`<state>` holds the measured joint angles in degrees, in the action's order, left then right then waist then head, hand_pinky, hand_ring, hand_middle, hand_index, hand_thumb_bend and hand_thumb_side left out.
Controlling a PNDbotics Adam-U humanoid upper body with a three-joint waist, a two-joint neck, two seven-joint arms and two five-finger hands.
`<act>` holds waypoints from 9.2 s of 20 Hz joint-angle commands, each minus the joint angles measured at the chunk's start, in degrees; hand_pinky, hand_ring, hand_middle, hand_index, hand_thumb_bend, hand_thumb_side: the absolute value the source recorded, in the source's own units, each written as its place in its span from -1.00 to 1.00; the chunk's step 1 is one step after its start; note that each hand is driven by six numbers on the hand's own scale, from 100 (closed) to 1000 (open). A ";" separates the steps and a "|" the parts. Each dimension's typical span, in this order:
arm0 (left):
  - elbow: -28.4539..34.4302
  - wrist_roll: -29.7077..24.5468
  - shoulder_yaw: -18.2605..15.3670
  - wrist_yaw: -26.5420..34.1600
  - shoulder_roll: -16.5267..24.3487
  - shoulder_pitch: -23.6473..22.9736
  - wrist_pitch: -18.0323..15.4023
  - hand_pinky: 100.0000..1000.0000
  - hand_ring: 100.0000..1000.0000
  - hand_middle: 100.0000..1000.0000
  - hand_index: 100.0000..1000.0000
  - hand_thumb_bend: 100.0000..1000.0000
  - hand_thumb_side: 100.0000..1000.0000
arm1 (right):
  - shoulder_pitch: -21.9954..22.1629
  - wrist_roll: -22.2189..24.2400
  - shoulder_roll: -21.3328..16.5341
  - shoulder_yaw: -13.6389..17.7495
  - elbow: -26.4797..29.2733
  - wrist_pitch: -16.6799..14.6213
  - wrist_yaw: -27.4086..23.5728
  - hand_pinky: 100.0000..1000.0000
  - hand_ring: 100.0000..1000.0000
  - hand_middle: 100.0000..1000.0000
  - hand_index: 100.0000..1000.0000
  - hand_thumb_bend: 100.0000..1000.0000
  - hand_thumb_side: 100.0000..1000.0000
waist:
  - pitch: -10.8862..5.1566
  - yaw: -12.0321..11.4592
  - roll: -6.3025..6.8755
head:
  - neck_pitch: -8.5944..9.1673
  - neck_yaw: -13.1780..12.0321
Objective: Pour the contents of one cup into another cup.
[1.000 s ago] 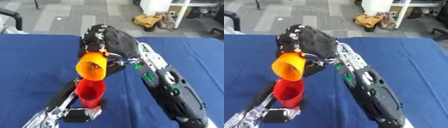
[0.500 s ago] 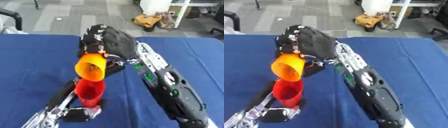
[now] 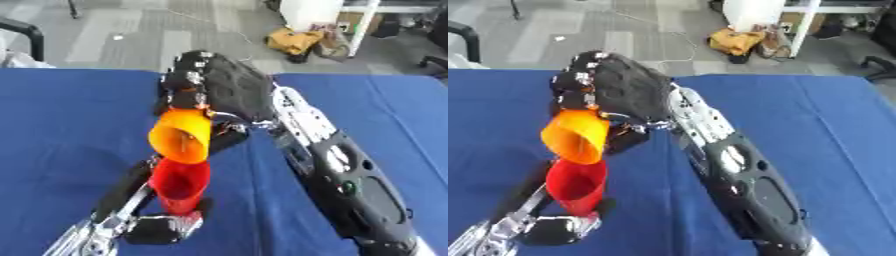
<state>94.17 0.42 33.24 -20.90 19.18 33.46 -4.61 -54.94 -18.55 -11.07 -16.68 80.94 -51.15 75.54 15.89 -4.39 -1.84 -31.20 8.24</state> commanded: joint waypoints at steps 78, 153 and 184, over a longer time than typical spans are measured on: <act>1.73 -0.31 -1.58 0.74 1.25 0.79 -0.21 -0.01 -0.40 -0.35 0.07 -1.00 0.10 | -2.00 -11.53 -1.47 -2.08 -0.57 -0.82 14.23 -0.17 -0.20 -0.14 0.02 -1.00 -0.09 | -1.39 0.04 0.18 | -0.20 0.01; -1.03 0.42 -3.19 0.77 1.84 0.79 -0.64 0.00 -0.41 -0.35 0.06 -1.00 0.11 | -4.87 -28.29 -3.67 -4.55 -3.20 -0.82 29.40 -0.13 -0.11 -0.04 0.04 -1.00 0.02 | -2.22 0.88 -1.96 | -0.93 -0.40; -3.08 0.22 -2.80 -0.87 1.73 0.55 -1.75 0.00 -0.42 -0.36 0.06 -1.00 0.11 | -5.98 -26.75 -4.93 -5.21 0.96 -0.82 26.30 -0.12 -0.08 0.00 0.05 -1.00 0.00 | -2.54 1.40 -2.35 | -1.11 -0.35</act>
<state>90.51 0.58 30.79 -21.60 20.63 33.15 -6.09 -59.50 -32.03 -14.76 -22.29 80.61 -38.59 102.04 14.65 -3.08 -4.37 -32.15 7.90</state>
